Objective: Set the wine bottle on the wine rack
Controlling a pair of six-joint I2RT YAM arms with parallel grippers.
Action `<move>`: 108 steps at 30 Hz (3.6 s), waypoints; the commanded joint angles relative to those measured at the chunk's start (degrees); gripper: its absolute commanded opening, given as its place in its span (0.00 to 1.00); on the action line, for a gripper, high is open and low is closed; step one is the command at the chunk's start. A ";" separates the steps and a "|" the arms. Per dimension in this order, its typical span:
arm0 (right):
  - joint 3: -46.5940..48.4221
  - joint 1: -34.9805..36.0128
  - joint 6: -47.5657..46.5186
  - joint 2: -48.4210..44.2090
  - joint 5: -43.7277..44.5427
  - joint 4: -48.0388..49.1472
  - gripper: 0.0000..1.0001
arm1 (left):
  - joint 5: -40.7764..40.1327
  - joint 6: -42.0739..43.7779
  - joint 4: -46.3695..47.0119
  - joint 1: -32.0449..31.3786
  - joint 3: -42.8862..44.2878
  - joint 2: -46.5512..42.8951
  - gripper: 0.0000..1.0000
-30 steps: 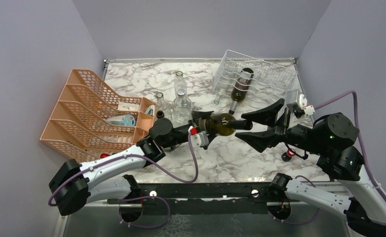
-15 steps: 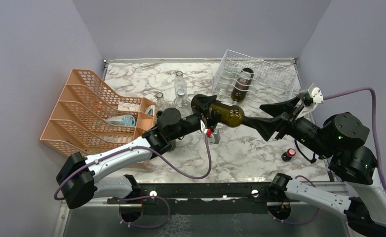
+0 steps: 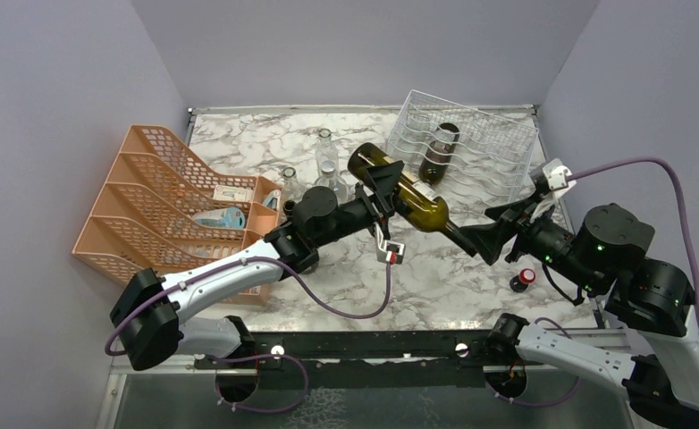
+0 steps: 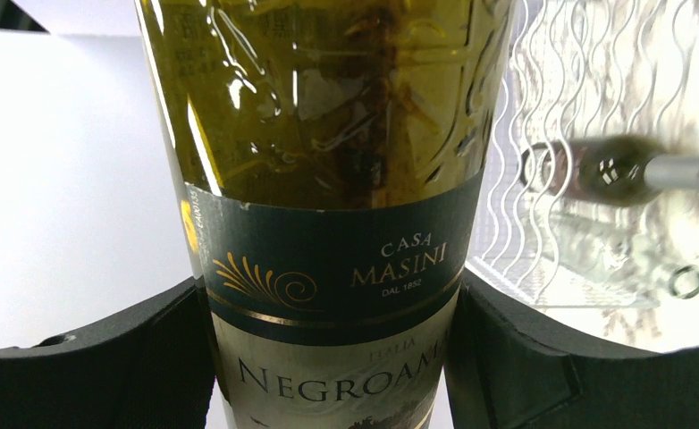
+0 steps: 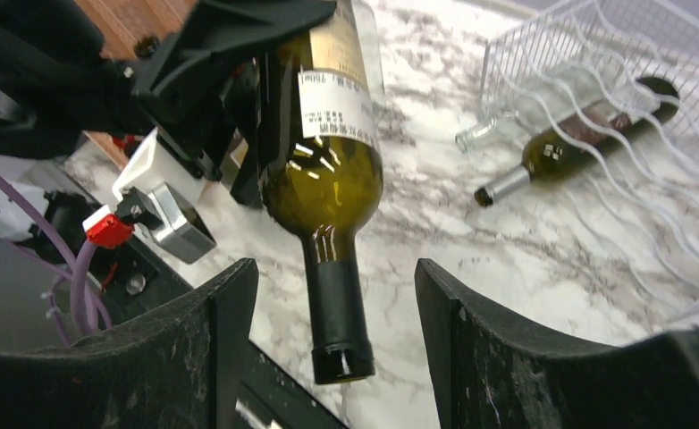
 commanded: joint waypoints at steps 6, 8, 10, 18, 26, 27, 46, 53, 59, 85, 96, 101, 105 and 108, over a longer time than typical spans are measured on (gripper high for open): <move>-4.95 0.46 3.21 4.43 -3.09 -7.95 0.68 | 0.15 15.31 2.52 0.10 4.65 0.80 0.00; -6.52 0.46 3.76 4.92 -2.53 -7.68 0.68 | 0.82 15.20 2.24 0.10 4.54 0.83 0.00; -8.06 0.44 5.03 5.65 -0.85 -7.31 0.67 | 1.16 14.61 2.05 0.02 4.71 0.97 0.00; -10.90 0.42 7.59 9.72 -2.46 -5.08 0.62 | 1.00 14.18 0.88 -0.33 5.07 1.47 0.00; -13.58 0.46 7.49 10.07 -4.67 -0.91 0.58 | 0.00 10.09 -6.28 -0.95 7.80 1.02 0.00; -13.73 0.46 7.37 10.16 -4.80 -0.73 0.55 | -0.19 8.86 -9.40 -0.93 9.21 1.03 0.00; -12.36 0.46 8.06 8.50 5.77 1.44 0.01 | 0.26 -1.97 -15.91 -0.97 10.99 0.49 0.99; -10.62 0.46 12.28 7.97 16.23 -0.54 0.01 | -0.01 -4.19 -17.20 -1.12 12.38 -0.38 0.99; -11.50 0.46 19.56 9.44 20.97 -2.86 0.01 | 1.69 -24.15 -8.32 -1.04 13.32 -3.45 0.99; -27.40 -0.99 39.63 14.00 19.87 -1.36 0.01 | -20.46 -90.14 -14.49 -1.04 10.07 -13.62 0.99; -31.69 -12.67 31.96 17.16 5.40 8.79 0.01 | -25.76 -93.17 -19.98 -1.02 5.23 -22.43 0.99; -32.49 -17.81 30.92 18.46 4.03 9.38 0.01 | -26.76 -92.90 -18.34 -1.04 2.90 -25.43 0.99; -33.40 -20.62 28.78 18.13 3.64 11.48 0.01 | -26.77 -91.52 -16.66 -1.04 1.64 -26.65 0.99; -34.74 -22.17 28.42 18.40 3.40 13.19 0.01 | -26.91 -90.62 -15.63 -1.04 0.34 -26.51 0.99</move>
